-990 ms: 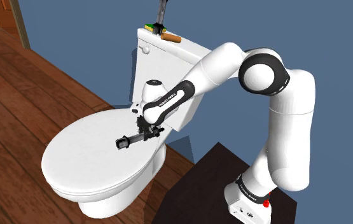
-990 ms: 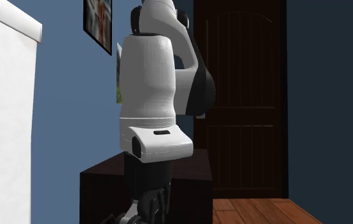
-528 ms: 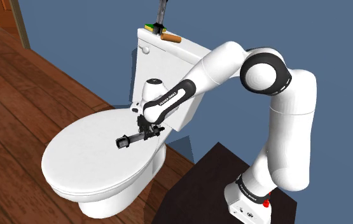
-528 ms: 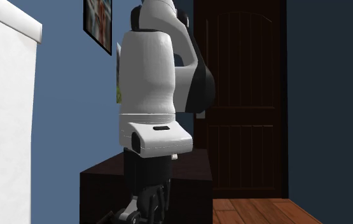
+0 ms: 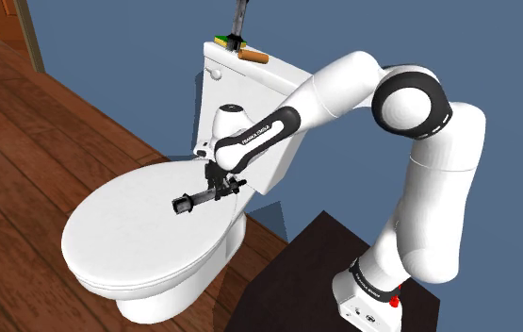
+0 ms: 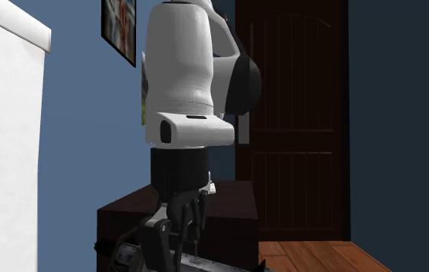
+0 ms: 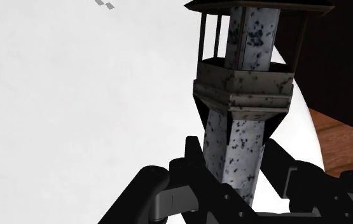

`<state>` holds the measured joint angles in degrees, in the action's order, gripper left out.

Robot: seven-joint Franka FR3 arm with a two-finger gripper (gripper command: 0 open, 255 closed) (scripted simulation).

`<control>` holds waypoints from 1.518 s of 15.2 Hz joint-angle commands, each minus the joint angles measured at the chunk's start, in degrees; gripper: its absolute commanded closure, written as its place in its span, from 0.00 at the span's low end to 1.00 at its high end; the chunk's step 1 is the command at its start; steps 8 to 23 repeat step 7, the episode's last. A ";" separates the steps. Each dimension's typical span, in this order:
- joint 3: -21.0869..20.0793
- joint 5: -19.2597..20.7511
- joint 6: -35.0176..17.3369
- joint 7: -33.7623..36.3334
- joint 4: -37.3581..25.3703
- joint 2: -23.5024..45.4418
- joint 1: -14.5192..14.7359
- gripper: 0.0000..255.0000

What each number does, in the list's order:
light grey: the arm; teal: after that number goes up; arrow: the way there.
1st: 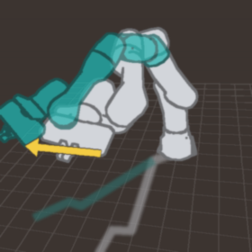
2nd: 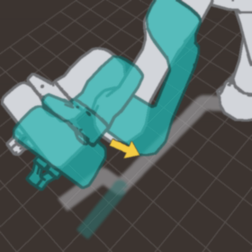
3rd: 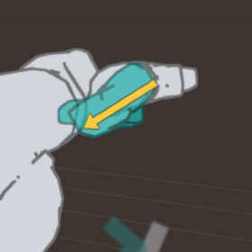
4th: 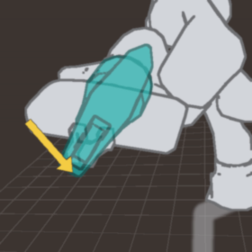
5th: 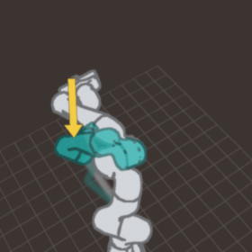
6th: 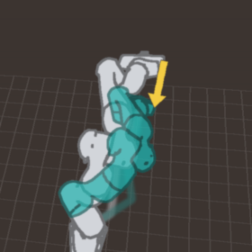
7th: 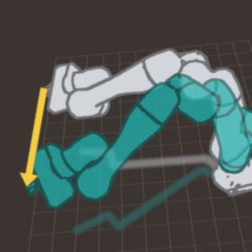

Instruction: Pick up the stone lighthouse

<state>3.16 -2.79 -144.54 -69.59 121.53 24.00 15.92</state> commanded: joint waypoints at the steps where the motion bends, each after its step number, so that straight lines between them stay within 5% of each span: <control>1: 0.09 0.15 1.29 0.16 0.08 -1.38 0.10 1.00; 23: 0.24 0.43 3.88 0.36 0.00 -3.90 0.21 1.00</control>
